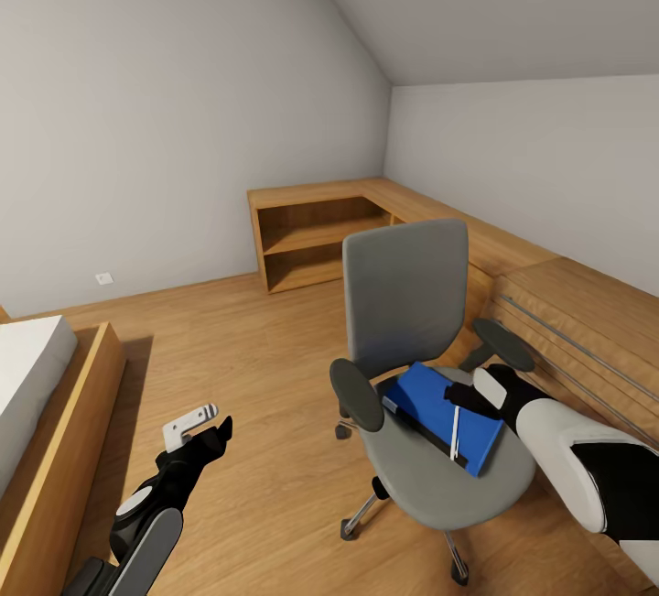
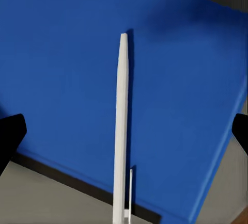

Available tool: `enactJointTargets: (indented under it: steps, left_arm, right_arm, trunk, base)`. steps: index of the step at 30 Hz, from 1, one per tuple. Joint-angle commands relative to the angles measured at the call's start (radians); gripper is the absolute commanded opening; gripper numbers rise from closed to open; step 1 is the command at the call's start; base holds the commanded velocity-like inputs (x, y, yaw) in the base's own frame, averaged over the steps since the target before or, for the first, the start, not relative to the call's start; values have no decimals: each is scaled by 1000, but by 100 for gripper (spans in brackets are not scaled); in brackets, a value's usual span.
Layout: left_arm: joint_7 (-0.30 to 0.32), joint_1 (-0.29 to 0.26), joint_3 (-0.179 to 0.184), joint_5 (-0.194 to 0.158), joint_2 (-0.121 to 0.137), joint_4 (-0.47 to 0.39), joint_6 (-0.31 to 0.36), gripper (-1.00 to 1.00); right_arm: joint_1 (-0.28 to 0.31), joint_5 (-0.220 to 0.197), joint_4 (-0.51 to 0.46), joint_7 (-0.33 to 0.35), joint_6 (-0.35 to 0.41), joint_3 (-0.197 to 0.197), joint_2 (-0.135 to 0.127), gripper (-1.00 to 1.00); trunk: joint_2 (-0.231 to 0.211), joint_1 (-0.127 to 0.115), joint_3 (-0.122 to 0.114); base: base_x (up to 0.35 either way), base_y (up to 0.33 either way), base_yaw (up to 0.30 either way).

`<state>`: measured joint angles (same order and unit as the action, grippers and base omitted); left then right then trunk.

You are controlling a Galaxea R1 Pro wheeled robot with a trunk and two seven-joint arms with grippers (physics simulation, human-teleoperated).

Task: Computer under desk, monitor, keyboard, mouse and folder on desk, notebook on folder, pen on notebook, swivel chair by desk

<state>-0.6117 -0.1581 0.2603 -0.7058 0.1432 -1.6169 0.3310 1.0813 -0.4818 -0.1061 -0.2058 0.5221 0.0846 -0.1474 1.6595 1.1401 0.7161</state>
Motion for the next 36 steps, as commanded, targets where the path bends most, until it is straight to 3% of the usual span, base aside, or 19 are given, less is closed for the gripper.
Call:
enactJointTargets:
  steps: [1, 24, 33, 36]
  left_arm:
    - [-8, -1, 2, -6, 1, -1, 2, 100]
    - [-9, -1, 2, -6, 1, -1, 2, 100]
    - [-9, -1, 2, -6, 1, -1, 2, 100]
    - [-10, -1, 2, -6, 1, -1, 2, 100]
  right_arm:
    - [0, -11, -1, -6, 3, 8, 0, 100]
    - [0, -10, 3, -5, -4, 9, 3, 100]
    - [0, -11, 3, -4, -4, 10, 3, 100]
    - [0, -11, 3, -4, -4, 10, 3, 100]
  trunk:
    - [0, 0, 1]
    - [0, 0, 1]
    - [63, 34, 29]
    - [63, 34, 29]
  base:
    - [0, 0, 0]
    - [0, 0, 0]
    - [0, 0, 0]
    - [0, 0, 0]
